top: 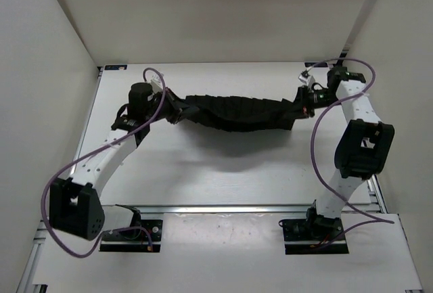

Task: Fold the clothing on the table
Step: Fold the skirt

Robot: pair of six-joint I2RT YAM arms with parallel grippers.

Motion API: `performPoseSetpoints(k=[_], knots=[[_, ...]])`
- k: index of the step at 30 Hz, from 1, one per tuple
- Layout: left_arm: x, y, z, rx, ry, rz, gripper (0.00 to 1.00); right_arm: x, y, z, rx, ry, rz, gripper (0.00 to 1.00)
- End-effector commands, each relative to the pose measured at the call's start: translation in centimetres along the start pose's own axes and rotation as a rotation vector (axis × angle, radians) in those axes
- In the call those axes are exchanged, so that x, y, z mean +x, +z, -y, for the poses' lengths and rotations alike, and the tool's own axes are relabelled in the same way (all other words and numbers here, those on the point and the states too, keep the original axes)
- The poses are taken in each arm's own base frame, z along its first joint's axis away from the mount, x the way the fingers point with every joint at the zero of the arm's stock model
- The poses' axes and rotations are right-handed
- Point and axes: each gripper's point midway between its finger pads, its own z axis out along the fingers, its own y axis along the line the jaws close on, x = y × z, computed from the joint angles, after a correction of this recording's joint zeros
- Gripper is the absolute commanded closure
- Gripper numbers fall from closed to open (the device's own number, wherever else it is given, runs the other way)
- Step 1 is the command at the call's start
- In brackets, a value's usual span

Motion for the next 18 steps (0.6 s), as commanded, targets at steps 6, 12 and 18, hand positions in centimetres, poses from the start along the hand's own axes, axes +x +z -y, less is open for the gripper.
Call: performPoseSetpoints(k=[6,12,18], knots=[[-14.9,16.8,-2.4,0.025,-0.004,-0.04,0.01,-17.9,1.0,5.1,0.16,-0.034,0.253,0.0],[-19.3,15.4,-2.1,-0.018,0.137,0.165,0.02,-13.7,-2.4,10.2,0.323,-0.032,0.239,0.01],[-15.8,13.6,-5.9,-0.129,0.292,0.08,0.01,-14.7,-7.2,13.0,0.433,-0.105,0.286,0.01]])
